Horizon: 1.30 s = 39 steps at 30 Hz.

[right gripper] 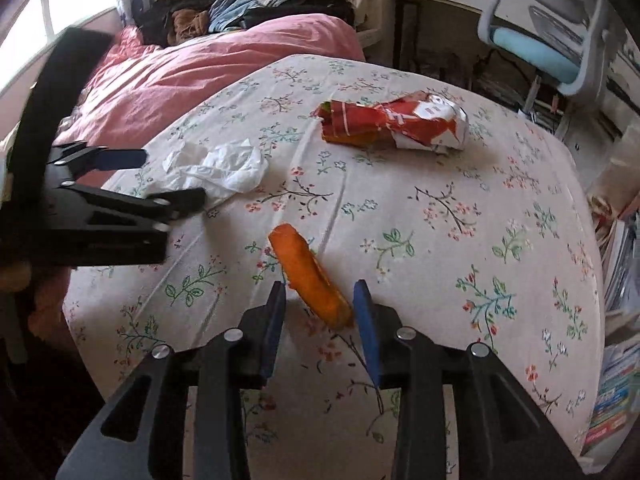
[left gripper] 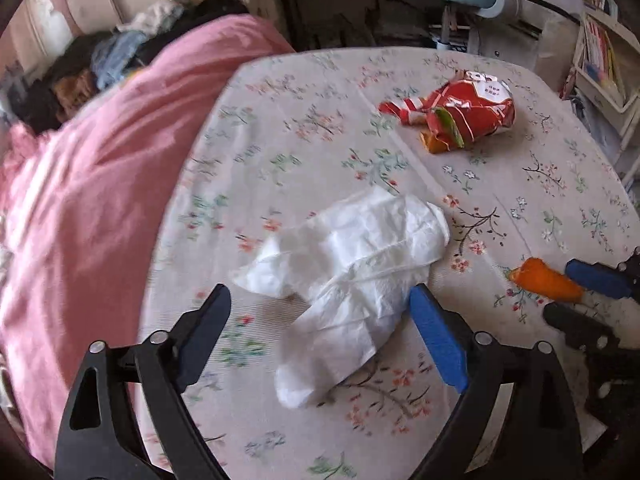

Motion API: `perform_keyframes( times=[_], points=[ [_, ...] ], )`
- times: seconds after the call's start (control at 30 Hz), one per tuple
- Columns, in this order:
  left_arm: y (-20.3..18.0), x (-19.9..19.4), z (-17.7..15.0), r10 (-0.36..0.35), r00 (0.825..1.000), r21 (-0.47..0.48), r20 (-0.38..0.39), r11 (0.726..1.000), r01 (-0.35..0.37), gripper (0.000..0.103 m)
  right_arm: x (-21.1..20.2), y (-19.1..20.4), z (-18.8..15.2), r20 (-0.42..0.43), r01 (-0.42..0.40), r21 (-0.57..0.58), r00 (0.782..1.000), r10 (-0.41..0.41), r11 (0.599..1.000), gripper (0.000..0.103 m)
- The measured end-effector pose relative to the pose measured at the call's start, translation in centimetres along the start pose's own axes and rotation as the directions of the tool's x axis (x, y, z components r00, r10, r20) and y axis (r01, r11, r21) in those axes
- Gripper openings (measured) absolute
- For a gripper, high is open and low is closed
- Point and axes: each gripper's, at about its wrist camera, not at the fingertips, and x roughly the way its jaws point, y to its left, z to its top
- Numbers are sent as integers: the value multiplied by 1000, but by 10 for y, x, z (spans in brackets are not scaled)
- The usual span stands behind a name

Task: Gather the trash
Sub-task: 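Grasp the white tissue with the left tool while the right grasps the orange carrot piece, then carry tissue and carrot piece over the yellow bin and open both tools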

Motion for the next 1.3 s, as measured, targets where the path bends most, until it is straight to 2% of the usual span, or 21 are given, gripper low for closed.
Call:
perform_keyframes(
  times=[0.07,0.1,0.13,0.2,0.23,0.43,0.57,0.77,1.3],
  points=[
    [6,2,2,-68,998,-50,-13,997,67,77,1,1,1,1,0,-8,1000,0,1000,31],
    [8,1,2,-71,997,-60,-8,996,70,64,1,1,1,1,-2,-9,1000,2,1000,29],
    [8,0,2,-67,998,-59,-3,996,67,57,1,0,1,1,-5,-9,1000,5,1000,27],
    [11,-4,1,-89,996,-66,0,994,89,19,0,-1,1,1,-18,-3,1000,18,1000,18],
    [14,-5,1,-126,992,-90,-8,988,124,12,0,-2,0,-1,-31,7,1000,31,1000,16],
    [33,-24,-8,-242,970,-204,32,948,243,10,-5,-5,-4,-3,-80,63,997,80,995,15],
    [40,-46,-19,-275,959,-225,76,932,285,10,-20,1,-6,32,-109,88,994,106,990,15],
    [44,-76,-44,-268,956,-237,121,927,290,10,-41,22,-21,83,-150,82,986,143,985,15],
    [18,-115,-135,-302,949,-234,95,920,316,10,-72,67,-89,66,-191,58,980,187,980,15]
  ],
)
